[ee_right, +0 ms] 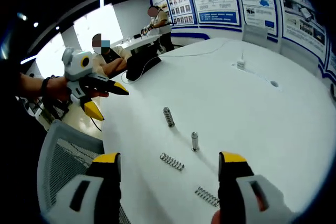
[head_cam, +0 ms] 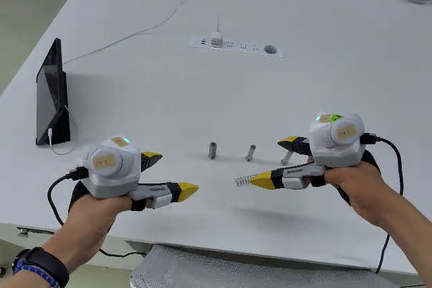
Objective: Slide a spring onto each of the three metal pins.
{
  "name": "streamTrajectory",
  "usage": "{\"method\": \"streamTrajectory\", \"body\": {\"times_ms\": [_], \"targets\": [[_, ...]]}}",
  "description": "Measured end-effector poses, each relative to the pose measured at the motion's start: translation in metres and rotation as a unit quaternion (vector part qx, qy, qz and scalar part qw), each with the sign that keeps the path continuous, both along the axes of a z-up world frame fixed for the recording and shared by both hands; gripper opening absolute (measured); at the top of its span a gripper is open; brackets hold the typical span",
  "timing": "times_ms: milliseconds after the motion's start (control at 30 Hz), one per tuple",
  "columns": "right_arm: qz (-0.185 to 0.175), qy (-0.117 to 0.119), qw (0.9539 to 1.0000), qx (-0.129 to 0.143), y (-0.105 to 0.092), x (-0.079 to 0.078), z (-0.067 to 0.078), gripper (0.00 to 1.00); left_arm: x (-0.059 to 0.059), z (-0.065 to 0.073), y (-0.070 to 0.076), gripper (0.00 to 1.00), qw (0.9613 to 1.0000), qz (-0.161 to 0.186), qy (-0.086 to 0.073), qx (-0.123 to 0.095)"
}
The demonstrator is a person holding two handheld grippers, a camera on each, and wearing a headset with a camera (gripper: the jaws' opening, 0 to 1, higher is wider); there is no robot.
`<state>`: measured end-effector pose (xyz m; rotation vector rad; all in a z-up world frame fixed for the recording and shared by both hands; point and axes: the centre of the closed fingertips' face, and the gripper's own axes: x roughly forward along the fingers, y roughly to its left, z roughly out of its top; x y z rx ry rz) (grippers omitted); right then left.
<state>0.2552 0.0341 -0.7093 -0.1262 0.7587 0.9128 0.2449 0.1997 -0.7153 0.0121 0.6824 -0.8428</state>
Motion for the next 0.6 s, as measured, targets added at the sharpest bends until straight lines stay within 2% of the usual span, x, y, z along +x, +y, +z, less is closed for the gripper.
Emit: {"method": "streamTrajectory", "body": {"times_ms": [233, 367, 600], "targets": [[-0.025, 0.003, 0.9997, 0.005, -0.017, -0.012, -0.003, 0.8, -0.004, -0.004, -0.014, 0.73, 0.9997, -0.021, 0.008, 0.002], [-0.035, 0.009, 0.9993, 0.011, -0.025, -0.021, -0.004, 0.81, -0.008, -0.006, -0.026, 0.74, 0.9992, -0.038, 0.013, 0.005], [-0.052, 0.012, 0.9985, 0.01, -0.039, -0.028, -0.006, 0.83, -0.009, -0.009, -0.048, 0.74, 0.9976, -0.067, 0.016, 0.009]]}}
